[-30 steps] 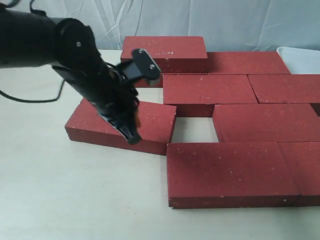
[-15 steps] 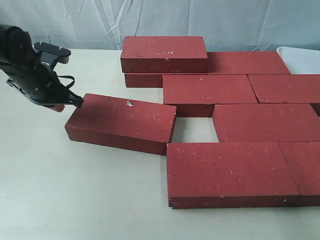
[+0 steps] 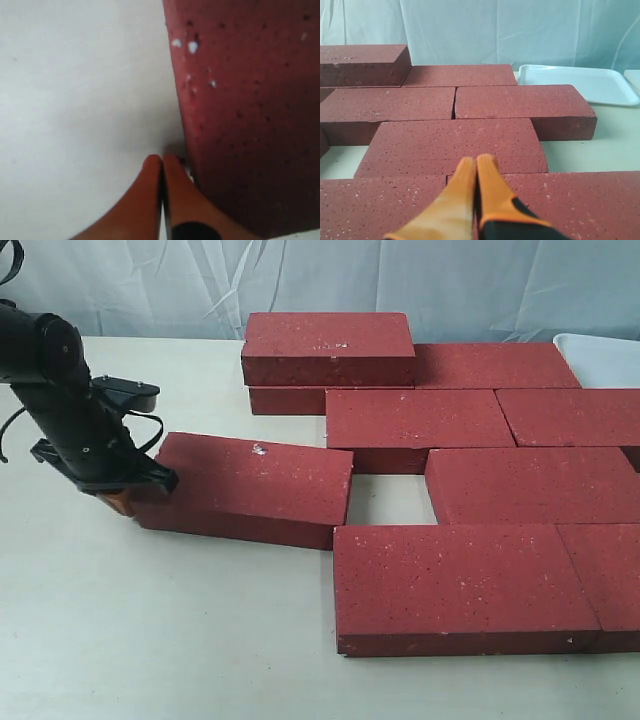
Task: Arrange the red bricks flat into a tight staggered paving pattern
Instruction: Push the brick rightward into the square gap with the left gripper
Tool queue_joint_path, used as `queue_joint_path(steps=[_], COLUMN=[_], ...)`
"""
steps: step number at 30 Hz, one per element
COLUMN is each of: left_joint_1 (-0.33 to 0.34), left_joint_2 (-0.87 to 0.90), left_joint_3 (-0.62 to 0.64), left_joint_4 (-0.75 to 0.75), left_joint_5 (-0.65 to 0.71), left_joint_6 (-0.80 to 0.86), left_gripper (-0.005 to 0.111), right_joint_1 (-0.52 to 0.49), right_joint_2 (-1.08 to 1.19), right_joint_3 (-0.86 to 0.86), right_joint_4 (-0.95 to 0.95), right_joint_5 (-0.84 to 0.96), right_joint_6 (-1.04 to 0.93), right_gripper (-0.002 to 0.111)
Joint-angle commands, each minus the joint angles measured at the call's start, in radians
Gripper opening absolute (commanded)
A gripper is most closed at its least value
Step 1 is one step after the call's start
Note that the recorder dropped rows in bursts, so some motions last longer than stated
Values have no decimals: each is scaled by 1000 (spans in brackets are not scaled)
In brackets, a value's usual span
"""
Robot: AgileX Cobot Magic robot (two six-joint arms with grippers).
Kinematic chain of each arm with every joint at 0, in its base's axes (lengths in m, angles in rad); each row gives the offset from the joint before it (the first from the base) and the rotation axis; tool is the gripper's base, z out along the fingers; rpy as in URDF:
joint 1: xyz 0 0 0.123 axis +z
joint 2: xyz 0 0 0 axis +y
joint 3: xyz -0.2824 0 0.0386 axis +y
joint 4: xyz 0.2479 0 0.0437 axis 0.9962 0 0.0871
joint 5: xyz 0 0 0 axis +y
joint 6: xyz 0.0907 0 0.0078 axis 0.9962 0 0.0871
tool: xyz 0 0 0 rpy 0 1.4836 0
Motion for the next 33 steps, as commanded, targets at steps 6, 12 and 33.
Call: queue_joint_path(steps=[6, 12, 33], left_joint_1=[-11, -42, -216], left_joint_2=[2, 20, 59], left_joint_3=[0, 0, 0], left_joint_4=[-336, -413, -400], left_joint_5=[106, 120, -40], left_joint_6=[283, 323, 300], left_gripper=[1, 1, 16], right_joint_1=[-6, -6, -6], right_joint_2=[-8, -8, -8], right_joint_3=[1, 1, 1], right_joint_4=[1, 1, 1], right_joint_5=[-8, -8, -8], right_joint_6=[0, 0, 0], right_gripper=[-1, -1, -1])
